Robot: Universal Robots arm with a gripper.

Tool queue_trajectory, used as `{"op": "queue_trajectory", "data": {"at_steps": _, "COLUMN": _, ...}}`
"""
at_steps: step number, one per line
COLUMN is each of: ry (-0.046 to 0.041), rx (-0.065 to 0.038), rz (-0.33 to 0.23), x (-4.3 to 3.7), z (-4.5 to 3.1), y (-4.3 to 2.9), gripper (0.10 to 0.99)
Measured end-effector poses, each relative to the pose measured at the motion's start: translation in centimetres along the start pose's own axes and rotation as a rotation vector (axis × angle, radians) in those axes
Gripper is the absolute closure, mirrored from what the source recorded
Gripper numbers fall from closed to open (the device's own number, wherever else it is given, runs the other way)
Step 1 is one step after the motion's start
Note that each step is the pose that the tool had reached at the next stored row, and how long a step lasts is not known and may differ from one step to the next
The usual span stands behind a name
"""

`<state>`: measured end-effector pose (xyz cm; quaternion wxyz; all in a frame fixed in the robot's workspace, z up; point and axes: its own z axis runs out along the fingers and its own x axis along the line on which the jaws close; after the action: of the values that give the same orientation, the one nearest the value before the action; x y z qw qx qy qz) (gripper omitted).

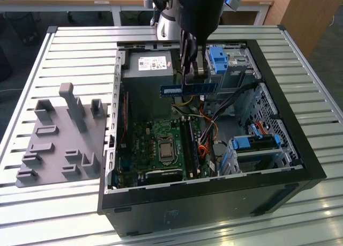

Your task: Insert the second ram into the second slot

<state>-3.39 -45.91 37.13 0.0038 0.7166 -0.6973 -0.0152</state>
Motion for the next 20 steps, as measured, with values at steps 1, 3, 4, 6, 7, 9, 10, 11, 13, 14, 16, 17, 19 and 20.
{"op": "queue_trajectory", "data": {"at_steps": 1, "ry": 0.0000, "rx": 0.000, "rz": 0.000, "x": 0.02, "z": 0.00, "y": 0.00, "gripper": 0.949}}
{"op": "queue_trajectory", "data": {"at_steps": 3, "ry": 0.0000, "rx": 0.000, "rz": 0.000, "x": 0.06, "z": 0.00, "y": 0.00, "gripper": 0.949}}
{"op": "queue_trajectory", "data": {"at_steps": 4, "ry": 0.0000, "rx": 0.000, "rz": 0.000, "x": 0.08, "z": 0.00, "y": 0.00, "gripper": 0.949}}
{"op": "queue_trajectory", "data": {"at_steps": 6, "ry": 0.0000, "rx": 0.000, "rz": 0.000, "x": 0.12, "z": 0.01, "y": 0.00, "gripper": 0.949}}
{"op": "queue_trajectory", "data": {"at_steps": 7, "ry": 0.0000, "rx": 0.000, "rz": 0.000, "x": 0.14, "z": 0.01, "y": 0.00, "gripper": 0.949}}
{"op": "queue_trajectory", "data": {"at_steps": 9, "ry": 0.0000, "rx": 0.000, "rz": 0.000, "x": 0.19, "z": 0.01, "y": 0.01, "gripper": 0.949}}
{"op": "queue_trajectory", "data": {"at_steps": 10, "ry": 0.0001, "rx": 0.000, "rz": 0.000, "x": 0.23, "z": 0.01, "y": 0.01, "gripper": 0.949}}
{"op": "queue_trajectory", "data": {"at_steps": 11, "ry": 0.0000, "rx": 0.000, "rz": 0.000, "x": 0.26, "z": 0.01, "y": 0.01, "gripper": 0.949}}
{"op": "queue_trajectory", "data": {"at_steps": 13, "ry": 0.0004, "rx": 0.000, "rz": 0.001, "x": 0.27, "z": 0.02, "y": 0.01, "gripper": 0.949}}
{"op": "queue_trajectory", "data": {"at_steps": 14, "ry": 0.0005, "rx": 0.000, "rz": 0.003, "x": 0.28, "z": 0.02, "y": 0.01, "gripper": 0.949}}
{"op": "queue_trajectory", "data": {"at_steps": 16, "ry": 0.0004, "rx": 0.000, "rz": 0.020, "x": 0.28, "z": 0.02, "y": 0.01, "gripper": 0.949}}
{"op": "queue_trajectory", "data": {"at_steps": 17, "ry": -0.0001, "rx": 0.000, "rz": 0.034, "x": 0.28, "z": 0.03, "y": 0.00, "gripper": 0.949}}
{"op": "queue_trajectory", "data": {"at_steps": 19, "ry": -0.0009, "rx": 0.001, "rz": 0.068, "x": 0.28, "z": 0.04, "y": 0.00, "gripper": 0.949}}
{"op": "queue_trajectory", "data": {"at_steps": 20, "ry": -0.0014, "rx": 0.001, "rz": 0.085, "x": 0.28, "z": 0.06, "y": 0.00, "gripper": 0.949}}
